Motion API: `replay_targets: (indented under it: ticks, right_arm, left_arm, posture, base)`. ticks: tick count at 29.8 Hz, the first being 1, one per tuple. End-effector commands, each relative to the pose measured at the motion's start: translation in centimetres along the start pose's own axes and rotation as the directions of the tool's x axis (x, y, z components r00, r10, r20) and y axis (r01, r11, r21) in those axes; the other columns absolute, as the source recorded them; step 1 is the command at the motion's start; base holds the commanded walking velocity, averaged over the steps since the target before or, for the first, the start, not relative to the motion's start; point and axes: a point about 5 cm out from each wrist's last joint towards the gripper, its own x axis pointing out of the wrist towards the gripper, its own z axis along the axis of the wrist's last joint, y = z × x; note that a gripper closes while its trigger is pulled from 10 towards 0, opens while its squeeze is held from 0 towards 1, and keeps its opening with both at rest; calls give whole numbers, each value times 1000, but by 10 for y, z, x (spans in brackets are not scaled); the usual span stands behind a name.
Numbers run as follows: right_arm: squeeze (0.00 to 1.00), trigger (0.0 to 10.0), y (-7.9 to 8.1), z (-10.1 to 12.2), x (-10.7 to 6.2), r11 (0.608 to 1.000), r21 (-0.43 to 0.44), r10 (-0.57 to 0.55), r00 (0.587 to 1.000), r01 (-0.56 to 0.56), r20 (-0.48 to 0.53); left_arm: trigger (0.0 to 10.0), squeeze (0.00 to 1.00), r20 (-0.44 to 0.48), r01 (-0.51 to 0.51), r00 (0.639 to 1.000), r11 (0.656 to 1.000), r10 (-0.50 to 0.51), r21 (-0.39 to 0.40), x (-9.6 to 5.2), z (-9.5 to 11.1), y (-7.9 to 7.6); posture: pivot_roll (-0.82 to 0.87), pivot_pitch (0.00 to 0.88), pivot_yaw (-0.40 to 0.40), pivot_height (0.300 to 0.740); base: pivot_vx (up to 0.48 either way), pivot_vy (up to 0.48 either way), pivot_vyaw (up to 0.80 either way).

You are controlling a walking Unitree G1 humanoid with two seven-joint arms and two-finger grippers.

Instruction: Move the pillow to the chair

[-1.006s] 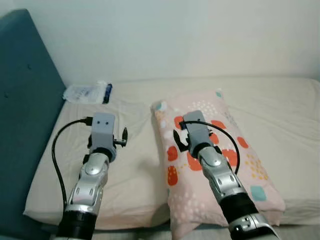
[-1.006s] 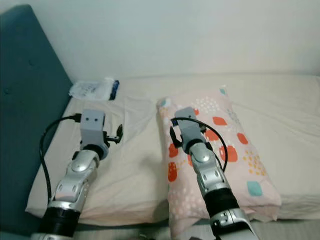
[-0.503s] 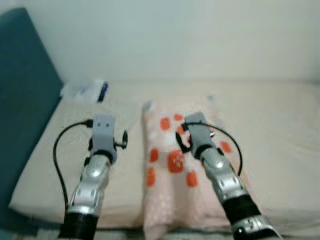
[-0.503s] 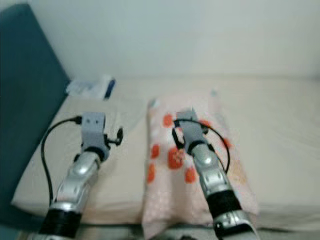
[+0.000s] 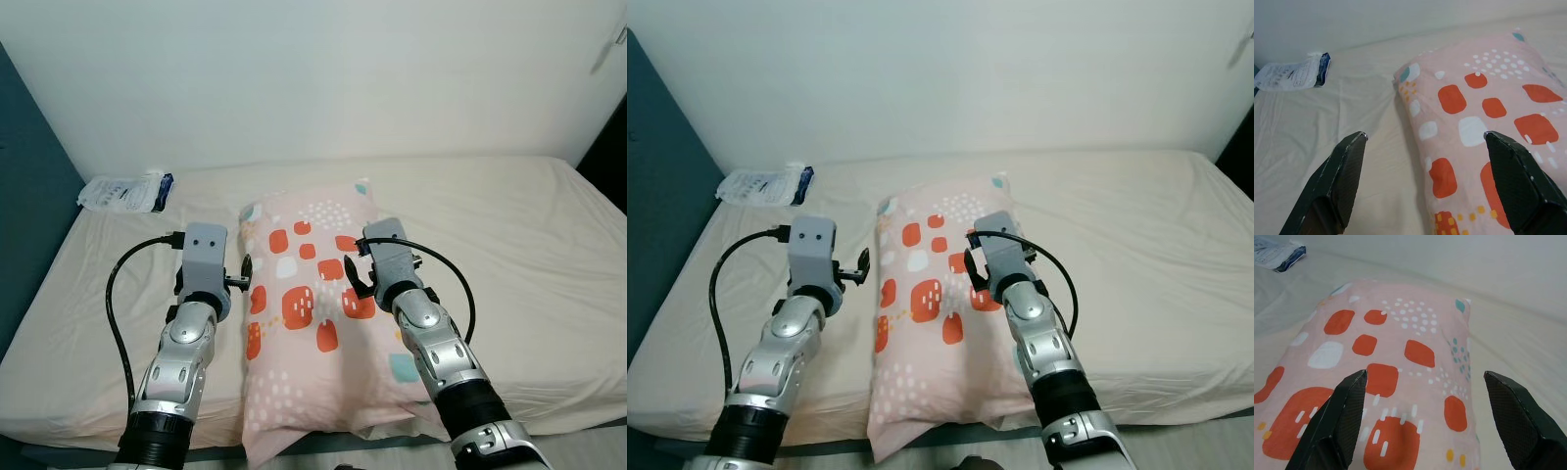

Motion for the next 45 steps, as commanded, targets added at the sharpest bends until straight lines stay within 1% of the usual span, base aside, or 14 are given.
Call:
replay_targets:
  ticks: [1,17,22,26,35,39,40,42,43,44,45]
  right_arm:
    - [0,10000,5,-3,-1,1000,7,17,1000,-17,-11]
    - [0,10000,4,0,0,1000,-2,12,1000,-11,4]
    - [0,10000,1,1,1,1000,-5,0,1000,0,6]
    - [0,10000,0,1,1,1000,-4,-4,1000,4,6]
    - [0,10000,-2,0,1,1000,5,-7,1000,7,1]
    - [0,10000,-3,-3,2,999,38,-21,999,23,-39]
    - [0,10000,-3,-6,3,998,55,-22,998,26,-63]
    - [0,10000,-4,-16,3,999,37,-20,990,26,-142]
    - [0,10000,-4,-16,3,999,37,-20,990,26,-142]
    - [0,10000,-4,-20,3,999,28,-17,985,22,-170]
    - [0,10000,-5,-24,3,1000,24,-11,982,16,-188]
  left_arm:
    - [10000,0,-29,-17,999,1000,18,8,0,-6,5]
    - [10000,0,-10,-22,1000,1000,22,7,-1,-4,4]
    - [10000,0,-5,2,1000,1000,-2,5,0,-2,3]
    - [10000,0,-9,-3,1000,1000,3,9,0,-3,2]
    - [10000,0,13,3,1000,1000,-2,-14,0,-1,3]
    - [10000,0,14,31,999,999,-31,-18,0,0,1]
    - [10000,0,7,54,999,998,-53,-22,0,0,0]
    - [10000,0,-38,142,989,989,-144,-39,-2,-6,-8]
    - [10000,0,-38,142,989,989,-144,-39,-2,-6,-8]
    - [10000,0,-62,185,980,982,-187,-37,-3,-11,-12]
    - [10000,0,-89,226,970,974,-226,-17,-5,-17,-14]
  posture:
    - [5,112,10,721]
    - [5,109,8,721]
    - [3,105,10,721]
    - [2,102,9,721]
    - [2,97,12,721]
    - [2,96,12,721]
    - [2,97,12,721]
    - [3,99,11,721]
    - [3,99,11,721]
    - [5,100,11,721]
    - [4,103,12,721]
  base:
    - [0,0,0]
    - [0,0,0]
    - [0,436,0]
    - [0,0,0]
    - [0,0,0]
    - [0,0,0]
    - [0,0,0]
    - [0,0,0]
    - [0,0,0]
    - [0,0,0]
    - [0,0,0]
